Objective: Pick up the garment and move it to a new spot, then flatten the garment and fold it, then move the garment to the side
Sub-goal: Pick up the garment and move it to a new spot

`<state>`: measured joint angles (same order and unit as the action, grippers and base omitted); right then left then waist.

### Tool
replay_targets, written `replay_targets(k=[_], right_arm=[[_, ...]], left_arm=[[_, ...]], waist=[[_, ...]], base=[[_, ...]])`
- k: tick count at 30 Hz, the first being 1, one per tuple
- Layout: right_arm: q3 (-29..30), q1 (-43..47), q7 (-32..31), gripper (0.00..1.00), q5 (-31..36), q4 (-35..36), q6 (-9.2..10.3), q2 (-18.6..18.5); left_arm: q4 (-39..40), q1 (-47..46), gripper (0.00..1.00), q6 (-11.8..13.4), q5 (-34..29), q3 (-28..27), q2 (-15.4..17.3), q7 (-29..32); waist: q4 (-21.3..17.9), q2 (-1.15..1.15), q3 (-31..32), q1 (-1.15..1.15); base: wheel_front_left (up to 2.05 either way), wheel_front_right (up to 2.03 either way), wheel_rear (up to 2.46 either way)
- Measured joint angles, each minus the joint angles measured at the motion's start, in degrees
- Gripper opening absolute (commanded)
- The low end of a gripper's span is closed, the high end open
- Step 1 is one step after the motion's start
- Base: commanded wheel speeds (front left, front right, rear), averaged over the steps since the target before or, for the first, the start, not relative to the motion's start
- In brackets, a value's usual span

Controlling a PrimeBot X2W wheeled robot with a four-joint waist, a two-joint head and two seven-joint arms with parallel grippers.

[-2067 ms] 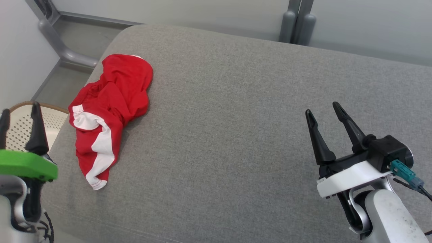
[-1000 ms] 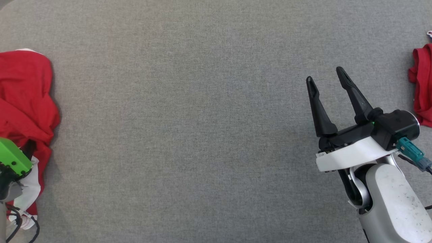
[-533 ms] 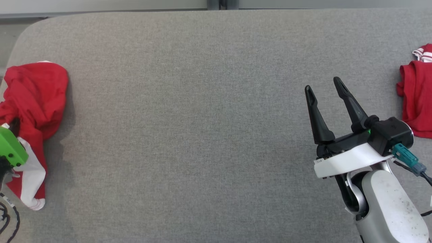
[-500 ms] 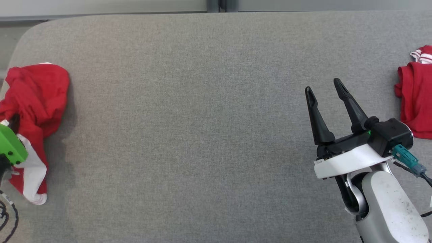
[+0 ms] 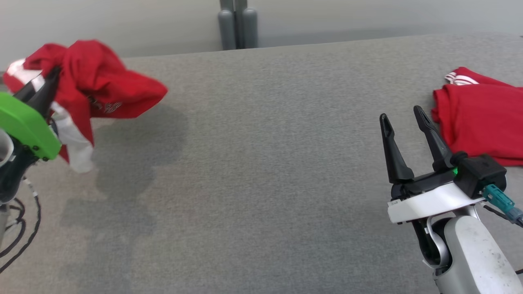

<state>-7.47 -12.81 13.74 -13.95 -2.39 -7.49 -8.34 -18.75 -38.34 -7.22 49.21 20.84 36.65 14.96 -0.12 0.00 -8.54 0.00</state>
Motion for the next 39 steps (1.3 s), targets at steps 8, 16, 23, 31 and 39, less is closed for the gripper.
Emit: replay_targets(k=[8, 16, 23, 31, 39], right_arm=[[1.9, 0.8, 0.2, 1.0, -0.1, 1.0, 0.0, 0.0], [2.4, 0.8, 0.6, 1.0, -0.2, 1.6, 0.0, 0.5], [2.6, 0.8, 1.0, 1.0, -0.3, 1.7, 0.0, 0.8], [2.0, 0.8, 1.0, 1.0, -0.3, 0.9, 0.0, 1.0], [2.3, 2.0, 1.0, 1.0, -0.3, 0.5, 0.0, 0.3]], left_arm=[[15.9, 3.7, 0.0, 4.2, 0.0, 1.9, -3.1, 0.3], [17.8, 9.1, 0.0, 7.3, -5.3, 8.3, -8.3, -2.8], [9.7, 11.6, 0.0, 7.1, -9.3, 12.3, -13.3, -10.2], [-3.2, 11.8, 1.0, 2.9, -10.6, 18.1, -19.9, -14.7], [-3.0, 10.8, 1.0, 2.5, -11.0, 16.8, -19.1, -19.5]], waist=[[-5.3, 0.0, 0.6, 0.0], [-10.5, 0.0, -0.4, 0.0], [-13.7, 0.0, -2.2, 0.0], [-13.8, 0.0, -2.6, 0.0], [-10.9, 0.0, -0.8, 0.0]], base=[[0.0, 0.0, 0.0], [0.0, 0.0, 0.0], [0.0, 0.0, 0.0], [0.0, 0.0, 0.0], [0.0, 0.0, 0.0]])
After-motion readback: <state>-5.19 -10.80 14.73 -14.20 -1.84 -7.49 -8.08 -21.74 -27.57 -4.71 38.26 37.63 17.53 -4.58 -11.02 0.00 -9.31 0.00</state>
